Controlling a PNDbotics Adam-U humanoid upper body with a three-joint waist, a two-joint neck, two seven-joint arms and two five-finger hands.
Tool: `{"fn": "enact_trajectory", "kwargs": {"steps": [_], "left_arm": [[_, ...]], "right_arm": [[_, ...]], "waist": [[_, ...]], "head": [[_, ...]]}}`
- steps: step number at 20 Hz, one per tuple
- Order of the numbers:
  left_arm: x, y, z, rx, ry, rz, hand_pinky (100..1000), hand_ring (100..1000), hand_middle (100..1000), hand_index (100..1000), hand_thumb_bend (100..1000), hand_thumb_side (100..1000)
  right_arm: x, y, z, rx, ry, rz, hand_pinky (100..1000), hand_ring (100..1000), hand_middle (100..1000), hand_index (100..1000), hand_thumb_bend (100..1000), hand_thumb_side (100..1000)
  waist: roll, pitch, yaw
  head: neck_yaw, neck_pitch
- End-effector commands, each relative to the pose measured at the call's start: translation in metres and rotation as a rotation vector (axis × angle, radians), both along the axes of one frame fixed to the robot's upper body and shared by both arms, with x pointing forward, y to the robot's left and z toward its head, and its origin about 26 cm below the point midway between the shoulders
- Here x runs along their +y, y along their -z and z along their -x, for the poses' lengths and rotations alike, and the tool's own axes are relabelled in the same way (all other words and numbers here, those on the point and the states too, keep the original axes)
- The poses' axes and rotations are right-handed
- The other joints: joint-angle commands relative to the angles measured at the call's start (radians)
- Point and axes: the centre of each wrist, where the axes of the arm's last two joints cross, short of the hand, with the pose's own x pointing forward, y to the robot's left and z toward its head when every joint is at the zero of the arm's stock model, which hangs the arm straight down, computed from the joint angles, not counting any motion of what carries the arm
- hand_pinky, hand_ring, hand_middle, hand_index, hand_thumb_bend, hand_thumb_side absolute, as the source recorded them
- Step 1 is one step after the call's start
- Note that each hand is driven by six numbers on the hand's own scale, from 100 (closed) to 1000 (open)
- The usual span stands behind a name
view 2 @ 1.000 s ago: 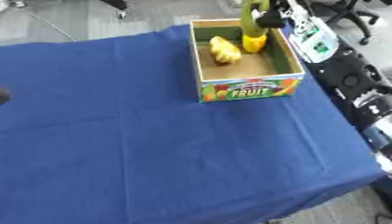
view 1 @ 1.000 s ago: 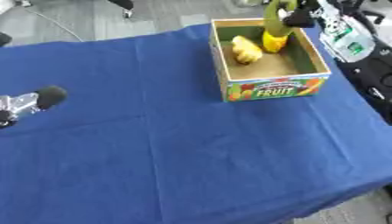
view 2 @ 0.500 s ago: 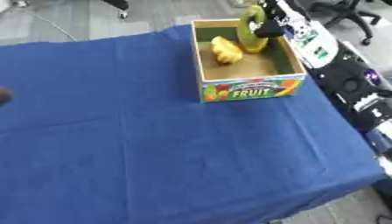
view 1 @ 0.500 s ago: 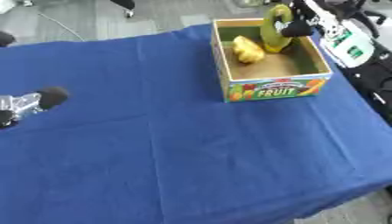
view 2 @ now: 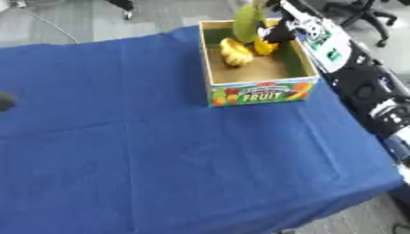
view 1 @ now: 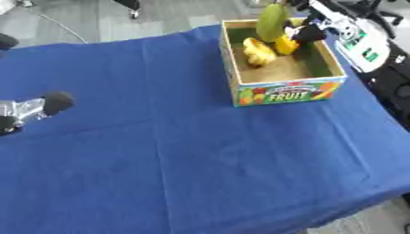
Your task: Pick up the objects with one hand, pass them to the other hand, and then place them into the box on the other side of the table.
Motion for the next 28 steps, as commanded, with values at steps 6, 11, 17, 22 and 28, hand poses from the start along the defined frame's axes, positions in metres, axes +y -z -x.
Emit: {"fn": "enact_trajectory", "kwargs": {"steps": [6, 11, 17, 22, 28], "left_arm": [[0.001, -0.009, 0.001, -0.033, -0.002, -0.002, 772, 710, 672, 752, 906, 678], [0.002, -0.008, 0.001, -0.031, -0.003, -0.002, 771, 710, 672, 752, 904, 678], [0.011, -0.006, 0.000, -0.042, -0.041, 0.016, 769, 707, 669, 751, 899, 674], [0.033, -0.001, -0.001, -0.076, -0.147, 0.077, 764, 698, 660, 746, 885, 663], [0.065, 0.003, 0.003, -0.165, -0.308, 0.182, 756, 685, 650, 742, 864, 641]], "right_arm": [[-0.009, -0.027, 0.010, -0.033, 0.016, 0.039, 746, 916, 880, 1000, 100, 100], [-0.006, -0.031, 0.011, -0.050, 0.015, 0.020, 724, 907, 869, 1000, 100, 100], [0.016, -0.069, 0.035, -0.278, -0.013, -0.178, 635, 895, 865, 1000, 100, 408], [0.054, -0.093, 0.085, -0.540, -0.206, -0.437, 628, 903, 856, 982, 100, 538], [0.063, -0.050, 0.130, -0.682, -0.193, -0.662, 628, 901, 861, 981, 100, 586]], "waist": [[-0.002, -0.015, -0.003], [-0.003, -0.016, -0.005], [-0.005, -0.019, -0.021], [-0.006, -0.020, -0.045], [-0.011, -0.022, -0.065]], "head": [[-0.003, -0.006], [0.000, -0.004], [0.020, 0.001], [0.062, 0.004], [0.110, 0.003]]}}
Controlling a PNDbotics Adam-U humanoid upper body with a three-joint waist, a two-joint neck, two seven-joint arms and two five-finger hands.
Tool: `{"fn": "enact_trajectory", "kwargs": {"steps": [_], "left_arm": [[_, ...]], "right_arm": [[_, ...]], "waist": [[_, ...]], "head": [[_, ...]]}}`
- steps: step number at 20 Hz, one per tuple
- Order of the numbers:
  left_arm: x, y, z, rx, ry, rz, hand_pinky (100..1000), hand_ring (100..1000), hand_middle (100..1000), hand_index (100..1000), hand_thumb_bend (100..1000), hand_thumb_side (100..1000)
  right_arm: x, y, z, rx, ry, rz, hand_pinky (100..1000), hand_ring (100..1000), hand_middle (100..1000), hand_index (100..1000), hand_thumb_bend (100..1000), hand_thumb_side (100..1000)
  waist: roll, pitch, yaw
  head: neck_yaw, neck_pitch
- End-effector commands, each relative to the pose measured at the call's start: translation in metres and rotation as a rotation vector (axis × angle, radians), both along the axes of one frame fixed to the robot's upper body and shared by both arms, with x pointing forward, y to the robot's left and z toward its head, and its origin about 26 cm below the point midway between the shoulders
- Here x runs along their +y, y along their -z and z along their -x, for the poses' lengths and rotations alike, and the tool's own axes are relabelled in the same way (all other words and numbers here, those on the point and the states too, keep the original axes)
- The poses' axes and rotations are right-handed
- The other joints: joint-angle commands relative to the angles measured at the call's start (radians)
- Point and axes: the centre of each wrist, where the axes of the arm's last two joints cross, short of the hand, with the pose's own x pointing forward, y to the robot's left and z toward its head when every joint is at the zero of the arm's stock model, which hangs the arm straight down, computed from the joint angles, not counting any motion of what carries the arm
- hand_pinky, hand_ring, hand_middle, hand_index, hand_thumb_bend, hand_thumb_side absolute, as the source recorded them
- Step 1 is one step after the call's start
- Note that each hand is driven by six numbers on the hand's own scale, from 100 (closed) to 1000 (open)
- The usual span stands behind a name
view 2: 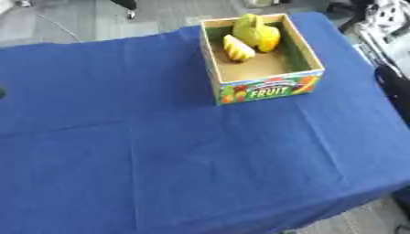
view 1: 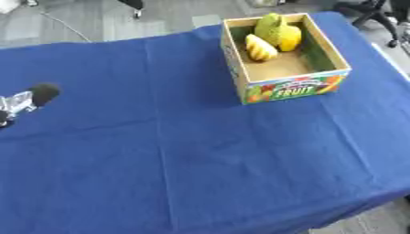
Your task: Pick up the objects with one hand, pass them to the other hand, and then place them into the box on the other side of the table.
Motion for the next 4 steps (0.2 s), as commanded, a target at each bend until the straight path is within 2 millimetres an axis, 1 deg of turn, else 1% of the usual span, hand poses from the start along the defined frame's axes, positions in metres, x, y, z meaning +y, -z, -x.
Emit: {"fn": "enact_trajectory", "kwargs": {"steps": [1, 4], "left_arm": [[0.019, -0.014, 0.004, -0.106, -0.092, 0.039, 755, 682, 647, 741, 858, 633], [0.030, -0.012, 0.007, -0.160, -0.158, 0.102, 750, 676, 643, 739, 842, 619]], "right_arm": [[0.000, 0.004, 0.019, -0.094, 0.009, -0.058, 630, 907, 868, 987, 100, 603], [-0.010, 0.039, 0.030, -0.082, 0.016, -0.108, 646, 933, 893, 1000, 100, 637]], "waist": [[-0.012, -0.021, -0.005], [-0.012, -0.021, -0.012]], "head": [[0.027, 0.001], [0.048, 0.001]]}}
